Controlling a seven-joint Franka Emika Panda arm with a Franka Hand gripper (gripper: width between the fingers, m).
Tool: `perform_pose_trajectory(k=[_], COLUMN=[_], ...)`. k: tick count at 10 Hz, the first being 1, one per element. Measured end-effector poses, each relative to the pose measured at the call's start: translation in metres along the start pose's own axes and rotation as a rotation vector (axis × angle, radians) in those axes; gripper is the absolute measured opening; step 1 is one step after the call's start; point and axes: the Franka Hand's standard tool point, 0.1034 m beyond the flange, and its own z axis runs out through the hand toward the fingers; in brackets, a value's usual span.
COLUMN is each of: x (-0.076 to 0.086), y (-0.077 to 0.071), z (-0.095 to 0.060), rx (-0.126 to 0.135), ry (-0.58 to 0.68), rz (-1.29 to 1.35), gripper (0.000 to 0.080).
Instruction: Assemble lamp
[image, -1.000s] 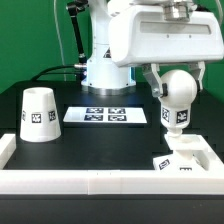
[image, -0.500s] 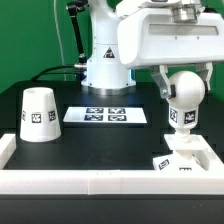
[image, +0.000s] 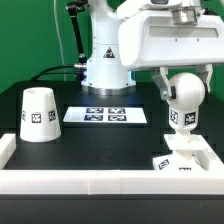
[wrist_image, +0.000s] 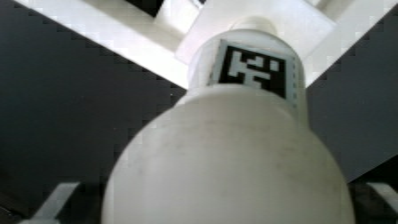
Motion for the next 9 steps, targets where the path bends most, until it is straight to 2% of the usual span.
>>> perform_pose_trajectory(k=[8,9], x=[-0.0051,-0.0052], y=[-0.0033,-0.0033], z=[0.0052,0.0052], rx=[0.004,0.004], ry=[-0.007,-0.007], rz=[-0.001,-0.001], gripper=[0.0589,0.0681])
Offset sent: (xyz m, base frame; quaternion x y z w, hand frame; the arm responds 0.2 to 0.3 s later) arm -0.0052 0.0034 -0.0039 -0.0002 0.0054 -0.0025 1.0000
